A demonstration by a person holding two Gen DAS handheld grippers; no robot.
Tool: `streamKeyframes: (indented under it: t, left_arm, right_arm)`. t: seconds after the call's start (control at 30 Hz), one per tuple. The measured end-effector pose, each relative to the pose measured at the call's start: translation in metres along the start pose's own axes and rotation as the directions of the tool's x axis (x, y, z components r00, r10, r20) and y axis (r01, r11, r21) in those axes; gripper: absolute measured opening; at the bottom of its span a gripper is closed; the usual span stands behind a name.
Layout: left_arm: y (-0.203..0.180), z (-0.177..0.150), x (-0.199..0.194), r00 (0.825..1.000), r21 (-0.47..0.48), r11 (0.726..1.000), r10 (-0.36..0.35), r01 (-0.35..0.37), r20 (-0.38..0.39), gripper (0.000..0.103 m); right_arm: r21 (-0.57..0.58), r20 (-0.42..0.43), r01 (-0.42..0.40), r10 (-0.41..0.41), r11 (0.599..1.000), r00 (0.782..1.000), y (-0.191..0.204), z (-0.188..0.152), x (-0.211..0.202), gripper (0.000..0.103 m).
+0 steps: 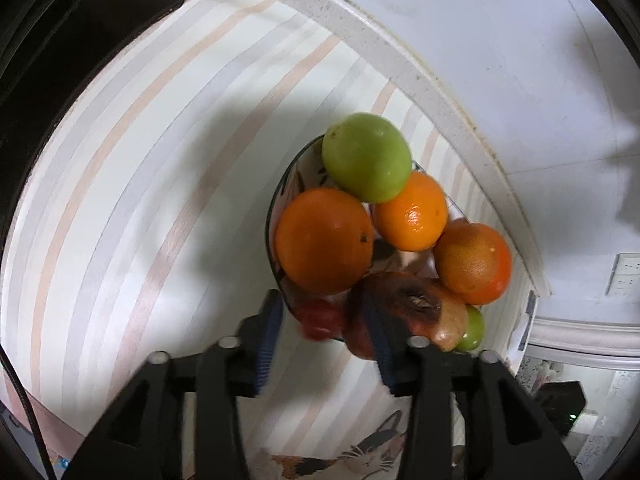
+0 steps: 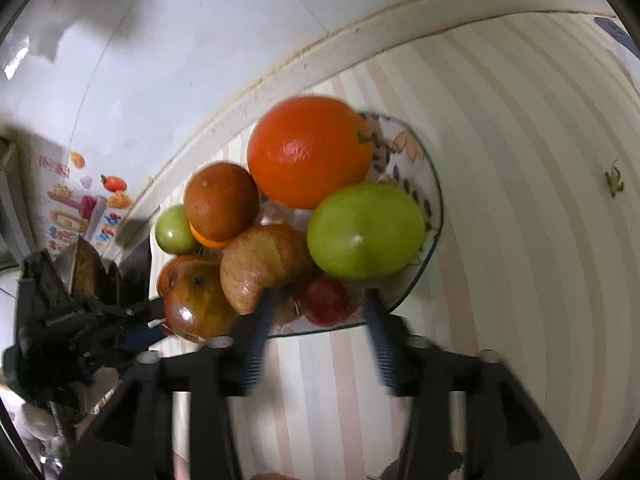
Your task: Organize fruits
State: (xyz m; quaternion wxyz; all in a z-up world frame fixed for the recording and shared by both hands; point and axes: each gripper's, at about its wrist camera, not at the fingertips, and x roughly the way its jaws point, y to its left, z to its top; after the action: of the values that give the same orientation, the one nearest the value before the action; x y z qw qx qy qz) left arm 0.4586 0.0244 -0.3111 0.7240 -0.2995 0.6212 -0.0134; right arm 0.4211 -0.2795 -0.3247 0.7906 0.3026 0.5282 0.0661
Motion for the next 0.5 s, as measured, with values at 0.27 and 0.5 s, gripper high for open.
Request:
streamKeyframes:
  t: [0.27,0.5]
  left_arm:
    - [-0.011,-0.005,-0.014,0.996,0.104,0.991,0.076,-0.081,0.049,0.081]
    - [-0.033,-0.042,-0.047,0.95,0.271,0.916,0.253,-0.296,0.183,0.081]
  right_arm:
    - [0.0,0.03,0.043,-0.043,0.999,0.999,0.005,0.0,-0.021,0.096]
    - [-0.116,0.051,0.271,-0.267,0.956,0.962,0.021,-0.008,-0.056,0.096]
